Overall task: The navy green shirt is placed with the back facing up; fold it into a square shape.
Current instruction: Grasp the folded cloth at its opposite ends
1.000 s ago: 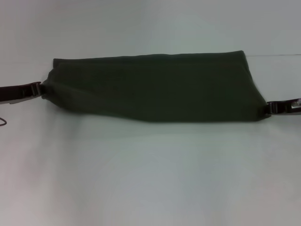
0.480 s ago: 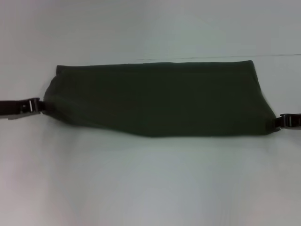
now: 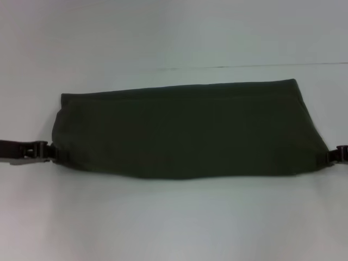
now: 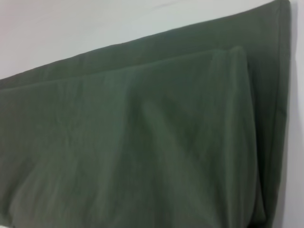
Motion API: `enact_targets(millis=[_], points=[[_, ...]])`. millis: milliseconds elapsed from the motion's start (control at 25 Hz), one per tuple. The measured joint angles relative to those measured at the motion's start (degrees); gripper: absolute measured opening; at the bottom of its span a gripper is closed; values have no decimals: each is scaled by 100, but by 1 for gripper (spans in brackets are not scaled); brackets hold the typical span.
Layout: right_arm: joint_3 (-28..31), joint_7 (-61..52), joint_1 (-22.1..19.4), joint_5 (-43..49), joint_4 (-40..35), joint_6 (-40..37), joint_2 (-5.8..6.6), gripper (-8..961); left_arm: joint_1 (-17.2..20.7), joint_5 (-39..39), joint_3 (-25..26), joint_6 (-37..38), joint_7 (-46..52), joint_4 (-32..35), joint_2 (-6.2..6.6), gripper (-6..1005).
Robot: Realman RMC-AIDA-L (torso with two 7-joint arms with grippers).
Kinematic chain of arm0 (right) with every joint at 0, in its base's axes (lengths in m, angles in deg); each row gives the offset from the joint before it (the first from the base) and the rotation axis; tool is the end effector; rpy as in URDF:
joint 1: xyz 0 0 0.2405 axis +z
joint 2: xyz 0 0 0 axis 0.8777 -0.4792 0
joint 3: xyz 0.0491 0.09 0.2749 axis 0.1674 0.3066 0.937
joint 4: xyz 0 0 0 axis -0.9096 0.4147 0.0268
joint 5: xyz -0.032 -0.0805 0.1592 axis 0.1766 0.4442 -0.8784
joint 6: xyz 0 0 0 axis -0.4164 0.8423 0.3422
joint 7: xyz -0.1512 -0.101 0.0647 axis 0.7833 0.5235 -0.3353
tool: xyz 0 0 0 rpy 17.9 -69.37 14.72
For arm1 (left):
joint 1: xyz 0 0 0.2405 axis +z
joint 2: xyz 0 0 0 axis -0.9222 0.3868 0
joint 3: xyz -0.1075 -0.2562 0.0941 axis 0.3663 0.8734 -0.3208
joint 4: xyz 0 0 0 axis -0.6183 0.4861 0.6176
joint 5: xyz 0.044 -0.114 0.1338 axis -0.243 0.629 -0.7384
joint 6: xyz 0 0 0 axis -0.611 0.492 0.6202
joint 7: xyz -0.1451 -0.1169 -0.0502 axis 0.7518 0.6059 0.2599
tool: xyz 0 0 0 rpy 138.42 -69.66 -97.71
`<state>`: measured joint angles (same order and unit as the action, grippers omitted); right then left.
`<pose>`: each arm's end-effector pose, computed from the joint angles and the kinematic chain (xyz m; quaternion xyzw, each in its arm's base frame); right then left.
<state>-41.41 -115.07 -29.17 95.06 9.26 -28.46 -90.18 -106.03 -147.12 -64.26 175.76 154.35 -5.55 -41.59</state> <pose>0.3602 0.3728 0.0011 -0.7751 0.5900 0.0731 0.2140 -0.3180 0.3818 -0.0083 -0.7903 -0.5841 -0.0994 0.1560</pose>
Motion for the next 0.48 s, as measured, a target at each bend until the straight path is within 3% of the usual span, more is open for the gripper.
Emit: enact_targets(millis=[480], points=[[284,15,-123,1,-44,-282,18,85,39,-202,295,259,173,155,52,22]])
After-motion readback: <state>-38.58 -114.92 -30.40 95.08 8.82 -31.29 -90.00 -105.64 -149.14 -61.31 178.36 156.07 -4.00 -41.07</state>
